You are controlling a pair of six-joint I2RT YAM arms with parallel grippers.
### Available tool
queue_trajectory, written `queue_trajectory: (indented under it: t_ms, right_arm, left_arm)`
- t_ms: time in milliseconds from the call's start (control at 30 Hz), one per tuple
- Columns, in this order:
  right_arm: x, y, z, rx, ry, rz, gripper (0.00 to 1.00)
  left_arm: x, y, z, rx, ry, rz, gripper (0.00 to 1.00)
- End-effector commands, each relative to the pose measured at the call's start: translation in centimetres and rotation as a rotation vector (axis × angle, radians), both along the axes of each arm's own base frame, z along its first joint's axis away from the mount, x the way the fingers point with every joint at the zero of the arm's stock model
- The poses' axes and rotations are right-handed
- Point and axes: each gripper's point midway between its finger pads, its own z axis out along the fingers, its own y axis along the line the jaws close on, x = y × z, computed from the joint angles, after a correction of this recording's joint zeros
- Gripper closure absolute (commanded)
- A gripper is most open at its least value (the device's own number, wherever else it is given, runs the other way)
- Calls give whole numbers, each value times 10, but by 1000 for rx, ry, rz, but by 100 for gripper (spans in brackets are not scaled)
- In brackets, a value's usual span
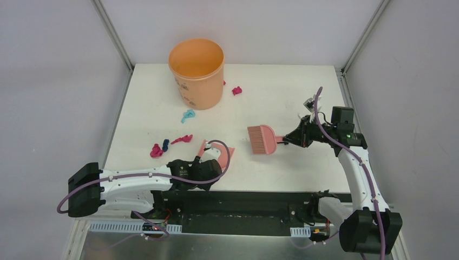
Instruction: Sweep away the paper scraps from the table
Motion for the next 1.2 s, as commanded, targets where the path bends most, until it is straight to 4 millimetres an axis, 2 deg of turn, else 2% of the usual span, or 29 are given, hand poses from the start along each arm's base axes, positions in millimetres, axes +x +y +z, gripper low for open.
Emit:
queue_trajectory:
  t_ms: [0, 133, 367, 500, 633, 667, 767, 900, 1000, 1033, 1167]
  right_arm:
    - [3, 2, 8, 21, -61, 31, 100]
    - [2, 2, 8, 20, -64, 33, 100]
    - [2, 2, 9, 18, -66, 29, 100]
    - [4, 1, 10, 14, -61, 16, 100]
    - [21, -9, 23, -42, -89, -70, 100]
    - [29, -15, 30, -73, -114, -97, 100]
    - [62, -34, 45, -189, -172, -188, 100]
    - [114, -47, 63, -268, -196, -264, 100]
    - [152, -43, 75, -246, -196, -292, 100]
    - [164, -35, 70, -227, -169, -283, 100]
    - [212, -1, 73, -82, -106, -317, 100]
  left_arm:
    - [7, -14, 5, -60, -44, -27, 54]
    - [7, -17, 4, -66, -47, -39, 59]
    - [3, -28, 8, -82, -10, -60, 75]
    - [1, -41, 33, -100, 12, -102, 84]
    - [3, -47, 68, -71, 3, -172, 90]
    - [4, -49, 79, -65, -4, -196, 92]
    - [3, -47, 89, -16, 4, -238, 99]
    - [2, -43, 82, 17, 15, -263, 100]
    - [-3, -44, 73, -2, 42, -239, 100]
    - [-5, -45, 71, -20, 53, -226, 100]
    - [-12, -48, 63, -97, 72, -204, 100]
